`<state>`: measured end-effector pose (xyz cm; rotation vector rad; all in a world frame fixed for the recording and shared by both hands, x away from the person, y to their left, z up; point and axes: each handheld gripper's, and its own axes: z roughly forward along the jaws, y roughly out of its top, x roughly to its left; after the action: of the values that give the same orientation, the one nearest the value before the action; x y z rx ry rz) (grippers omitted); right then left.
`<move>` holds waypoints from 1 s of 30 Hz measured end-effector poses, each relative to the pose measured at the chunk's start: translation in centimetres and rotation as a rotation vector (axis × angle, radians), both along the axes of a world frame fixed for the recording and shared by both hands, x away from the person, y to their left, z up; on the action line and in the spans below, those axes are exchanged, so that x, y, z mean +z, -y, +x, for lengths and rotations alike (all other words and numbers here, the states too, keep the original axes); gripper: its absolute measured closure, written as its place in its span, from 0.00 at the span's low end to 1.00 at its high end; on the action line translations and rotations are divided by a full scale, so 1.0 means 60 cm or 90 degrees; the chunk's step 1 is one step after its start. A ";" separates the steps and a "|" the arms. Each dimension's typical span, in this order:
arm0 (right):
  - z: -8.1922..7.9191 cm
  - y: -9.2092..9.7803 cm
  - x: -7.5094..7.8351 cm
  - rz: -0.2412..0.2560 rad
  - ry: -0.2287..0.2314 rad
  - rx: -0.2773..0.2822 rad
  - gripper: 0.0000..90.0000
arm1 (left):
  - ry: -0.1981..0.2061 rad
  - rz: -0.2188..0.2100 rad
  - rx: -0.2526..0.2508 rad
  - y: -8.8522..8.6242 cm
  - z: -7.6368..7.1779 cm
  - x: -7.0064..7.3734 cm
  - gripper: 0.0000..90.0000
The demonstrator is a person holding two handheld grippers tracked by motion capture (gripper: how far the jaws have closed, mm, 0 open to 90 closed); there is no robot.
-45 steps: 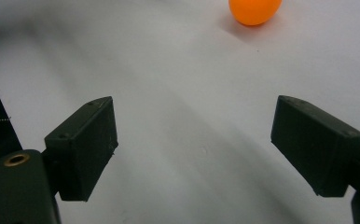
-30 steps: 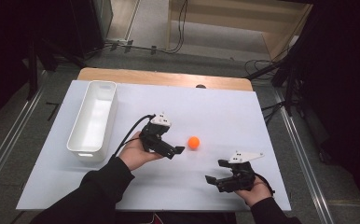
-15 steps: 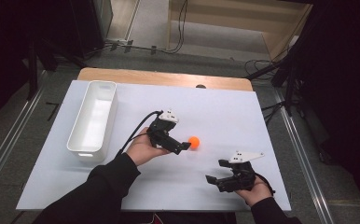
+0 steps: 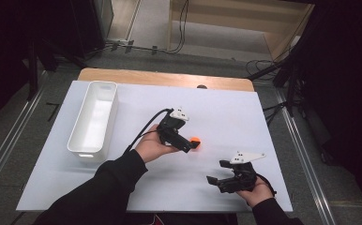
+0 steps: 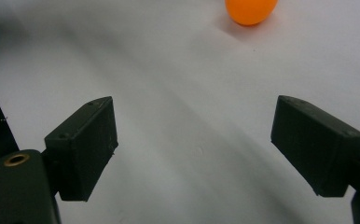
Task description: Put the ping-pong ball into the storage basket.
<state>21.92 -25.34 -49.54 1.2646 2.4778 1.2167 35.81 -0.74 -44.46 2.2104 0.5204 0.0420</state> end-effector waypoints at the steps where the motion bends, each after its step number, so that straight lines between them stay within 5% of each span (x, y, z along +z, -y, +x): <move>1: 0.000 0.000 0.000 0.000 0.002 0.000 0.15 | -0.002 -0.002 0.000 0.002 0.000 0.002 0.00; 11: 0.000 -0.001 0.000 0.001 -0.001 0.003 0.15 | -0.006 0.002 0.000 0.022 0.012 -0.005 0.02; 30: 0.001 0.001 0.001 0.003 0.001 0.001 0.15 | 0.025 0.008 -0.007 0.047 0.013 -0.013 0.02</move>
<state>21.96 -25.37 -49.49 1.2618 2.4768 1.2248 36.59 -3.55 -45.23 2.2203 0.4879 0.0835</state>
